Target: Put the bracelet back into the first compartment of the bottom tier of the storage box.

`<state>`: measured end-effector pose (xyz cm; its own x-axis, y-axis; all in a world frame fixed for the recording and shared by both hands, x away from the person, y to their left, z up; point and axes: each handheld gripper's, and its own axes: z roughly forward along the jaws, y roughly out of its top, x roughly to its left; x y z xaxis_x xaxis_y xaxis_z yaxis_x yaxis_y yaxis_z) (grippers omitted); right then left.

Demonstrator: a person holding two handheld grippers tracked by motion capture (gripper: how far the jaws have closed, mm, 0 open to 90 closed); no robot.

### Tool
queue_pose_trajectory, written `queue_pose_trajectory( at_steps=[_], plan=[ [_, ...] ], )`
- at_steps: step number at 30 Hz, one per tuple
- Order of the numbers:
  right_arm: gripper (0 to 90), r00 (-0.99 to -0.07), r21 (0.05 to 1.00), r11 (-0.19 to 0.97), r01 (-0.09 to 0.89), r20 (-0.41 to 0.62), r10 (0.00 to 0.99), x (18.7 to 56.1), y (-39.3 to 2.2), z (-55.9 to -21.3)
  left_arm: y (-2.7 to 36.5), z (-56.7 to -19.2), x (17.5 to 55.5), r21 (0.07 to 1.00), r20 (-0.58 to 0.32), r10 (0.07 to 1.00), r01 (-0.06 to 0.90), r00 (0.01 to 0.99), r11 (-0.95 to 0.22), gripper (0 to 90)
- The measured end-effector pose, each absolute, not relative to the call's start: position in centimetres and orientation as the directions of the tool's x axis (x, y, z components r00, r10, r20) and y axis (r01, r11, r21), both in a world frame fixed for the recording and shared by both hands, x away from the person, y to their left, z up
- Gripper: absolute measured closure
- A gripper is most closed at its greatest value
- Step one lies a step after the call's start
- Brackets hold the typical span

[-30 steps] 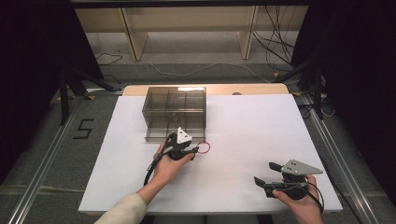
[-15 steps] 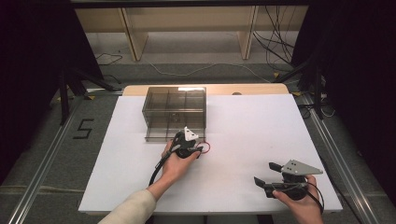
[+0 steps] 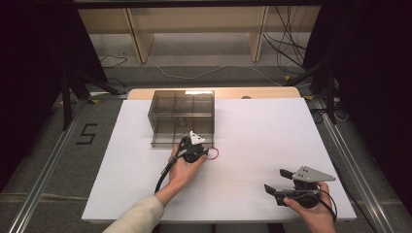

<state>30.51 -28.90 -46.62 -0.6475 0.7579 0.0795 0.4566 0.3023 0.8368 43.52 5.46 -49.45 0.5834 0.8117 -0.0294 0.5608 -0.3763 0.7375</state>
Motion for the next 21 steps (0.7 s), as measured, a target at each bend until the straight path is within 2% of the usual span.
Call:
queue_pose_trajectory(
  at_steps=[12, 21],
  plan=[
    [18.7, -0.648, 0.838, 0.301, 0.455, 0.079, 0.758, 30.51, -28.91, -46.63, 5.08, -49.49, 43.36, 0.74, -0.011, 0.805, 0.546, 0.594, -0.393, 88.5],
    [18.7, -0.65, 0.838, 0.305, 0.453, 0.076, 0.756, 30.5, -28.93, -46.63, 5.0, -49.44, 43.31, 0.738, 0.009, 0.799, 0.534, 0.602, -0.411, 89.4]
  ],
)
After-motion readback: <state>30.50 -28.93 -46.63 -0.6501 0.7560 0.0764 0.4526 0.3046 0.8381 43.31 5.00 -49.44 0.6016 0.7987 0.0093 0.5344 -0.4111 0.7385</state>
